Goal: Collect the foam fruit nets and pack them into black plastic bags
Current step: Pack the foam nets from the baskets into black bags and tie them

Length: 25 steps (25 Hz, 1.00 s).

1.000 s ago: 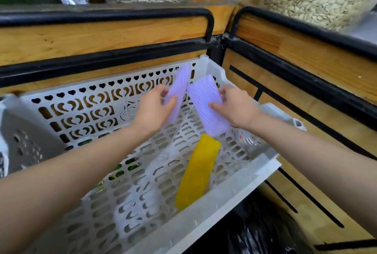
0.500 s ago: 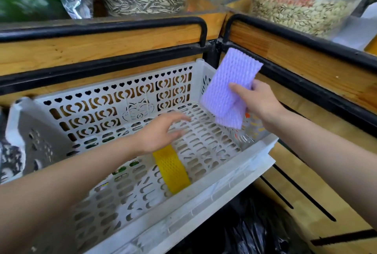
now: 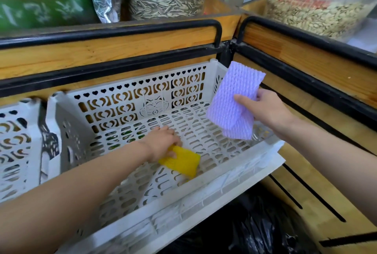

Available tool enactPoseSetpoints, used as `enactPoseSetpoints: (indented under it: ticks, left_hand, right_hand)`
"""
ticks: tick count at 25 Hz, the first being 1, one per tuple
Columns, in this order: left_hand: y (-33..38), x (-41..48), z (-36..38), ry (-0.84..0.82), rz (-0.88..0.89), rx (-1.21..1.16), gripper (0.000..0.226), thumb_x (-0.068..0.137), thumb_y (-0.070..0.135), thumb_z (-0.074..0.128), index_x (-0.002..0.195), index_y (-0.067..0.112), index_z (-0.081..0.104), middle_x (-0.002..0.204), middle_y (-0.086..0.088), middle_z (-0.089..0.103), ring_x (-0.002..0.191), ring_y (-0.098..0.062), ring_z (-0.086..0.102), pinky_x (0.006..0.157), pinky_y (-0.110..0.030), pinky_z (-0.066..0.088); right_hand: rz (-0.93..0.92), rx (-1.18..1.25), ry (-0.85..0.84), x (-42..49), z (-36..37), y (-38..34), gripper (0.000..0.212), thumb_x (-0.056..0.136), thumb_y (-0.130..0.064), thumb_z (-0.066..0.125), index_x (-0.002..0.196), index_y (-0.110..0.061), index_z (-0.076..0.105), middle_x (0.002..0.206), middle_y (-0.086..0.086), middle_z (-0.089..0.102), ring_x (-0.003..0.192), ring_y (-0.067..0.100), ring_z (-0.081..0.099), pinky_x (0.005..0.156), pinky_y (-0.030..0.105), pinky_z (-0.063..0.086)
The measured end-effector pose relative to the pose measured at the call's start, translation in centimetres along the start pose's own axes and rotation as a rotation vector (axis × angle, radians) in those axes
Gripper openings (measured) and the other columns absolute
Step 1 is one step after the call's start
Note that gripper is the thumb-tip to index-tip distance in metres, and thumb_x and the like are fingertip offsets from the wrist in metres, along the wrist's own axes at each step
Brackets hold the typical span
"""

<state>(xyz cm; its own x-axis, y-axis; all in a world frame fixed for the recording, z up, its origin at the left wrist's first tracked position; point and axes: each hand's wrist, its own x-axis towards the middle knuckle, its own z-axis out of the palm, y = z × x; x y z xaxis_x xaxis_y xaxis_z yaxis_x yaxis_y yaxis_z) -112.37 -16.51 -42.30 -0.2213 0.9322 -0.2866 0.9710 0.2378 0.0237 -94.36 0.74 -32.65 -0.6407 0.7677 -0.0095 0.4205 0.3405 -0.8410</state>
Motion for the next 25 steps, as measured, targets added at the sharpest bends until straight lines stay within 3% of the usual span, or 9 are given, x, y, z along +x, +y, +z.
enactPoseSetpoints:
  ticks: [3,5,8,12,15,17,19,21,25]
  left_hand:
    - [0.0,-2.0,-2.1,0.249,-0.183,-0.329,0.021,0.095,0.034,0.05,0.105,0.016,0.044,0.097,-0.006,0.057,0.082,-0.02,0.052,0.075,-0.034,0.047]
    - [0.9,-3.5,-4.5,0.427,-0.276,-0.539,0.019,0.097,0.031,0.047,0.1,0.014,0.04,0.076,-0.004,0.05,0.064,-0.017,0.047,0.058,-0.033,0.043]
    - [4.3,-5.9,-9.1,0.636,-0.342,-0.922,0.019,0.099,0.03,0.045,0.098,0.013,0.037,0.072,0.0,0.043,0.059,-0.012,0.041,0.05,-0.025,0.032]
    - [10.7,-9.2,-13.7,0.823,-0.194,-1.125,0.016,0.097,0.026,0.05,0.096,0.016,0.037,0.081,0.003,0.047,0.072,-0.013,0.049,0.059,-0.03,0.04]
    - [14.9,-11.0,-14.6,0.925,-0.079,-1.096,0.009,0.095,0.016,0.051,0.1,0.015,0.044,0.097,-0.002,0.055,0.089,-0.019,0.054,0.078,-0.034,0.044]
    - [17.0,-12.4,-14.4,0.957,0.048,-1.088,0.015,0.097,0.013,0.046,0.11,0.013,0.052,0.108,-0.002,0.054,0.092,-0.016,0.052,0.088,-0.03,0.043]
    - [18.9,-14.0,-13.7,0.959,0.182,-1.023,0.026,0.098,0.012,0.04,0.119,0.011,0.056,0.108,0.006,0.049,0.097,-0.007,0.047,0.09,-0.013,0.036]
    - [20.9,-15.4,-12.8,0.912,0.279,-0.96,0.031,0.099,0.009,0.038,0.123,0.009,0.057,0.115,0.006,0.046,0.109,-0.004,0.044,0.093,-0.002,0.028]
    - [24.7,-17.7,-10.9,0.731,0.412,-0.896,0.035,0.098,0.004,0.04,0.127,0.014,0.057,0.126,0.007,0.044,0.123,-0.008,0.041,0.102,-0.013,0.029]
  right_hand:
    - [-0.054,-0.004,0.046,-1.5,-0.6,-1.3,0.035,0.088,-0.034,0.062,0.11,-0.007,0.055,0.109,0.005,0.064,0.096,0.019,0.062,0.083,0.039,0.053]
    - [-0.091,-0.068,0.12,-2.8,-1.3,-2.3,0.04,0.087,-0.038,0.063,0.11,-0.007,0.053,0.106,0.004,0.062,0.092,0.019,0.06,0.071,0.032,0.049]
    - [-0.142,-0.249,0.204,-5.2,-2.3,-4.2,0.046,0.087,-0.045,0.061,0.11,-0.007,0.049,0.094,0.002,0.058,0.083,0.021,0.057,0.055,0.03,0.037]
    - [-0.199,-0.449,0.286,-9.6,-3.1,-7.0,0.053,0.089,-0.05,0.054,0.118,-0.007,0.044,0.099,0.008,0.059,0.088,0.029,0.057,0.062,0.034,0.037]
    - [-0.265,-0.258,0.265,-13.7,-3.8,-8.6,0.041,0.091,-0.045,0.053,0.11,-0.008,0.046,0.099,0.007,0.06,0.095,0.03,0.06,0.072,0.038,0.045]
    - [-0.286,-0.106,0.239,-16.5,-4.6,-8.9,0.038,0.09,-0.045,0.053,0.104,-0.01,0.046,0.087,-0.003,0.058,0.083,0.019,0.058,0.07,0.033,0.046]
    - [-0.27,-0.032,0.234,-19.1,-5.6,-8.5,0.041,0.087,-0.046,0.058,0.096,-0.01,0.043,0.073,-0.01,0.044,0.065,0.006,0.046,0.057,0.019,0.037]
    - [-0.231,0.015,0.237,-21.3,-7.0,-7.1,0.048,0.082,-0.046,0.064,0.1,-0.005,0.045,0.076,-0.009,0.044,0.068,0.004,0.045,0.06,0.019,0.038]
    - [-0.141,0.016,0.279,-25.1,-9.3,-3.0,0.04,0.083,-0.033,0.068,0.103,-0.007,0.046,0.083,-0.006,0.052,0.075,0.009,0.052,0.057,0.015,0.042]
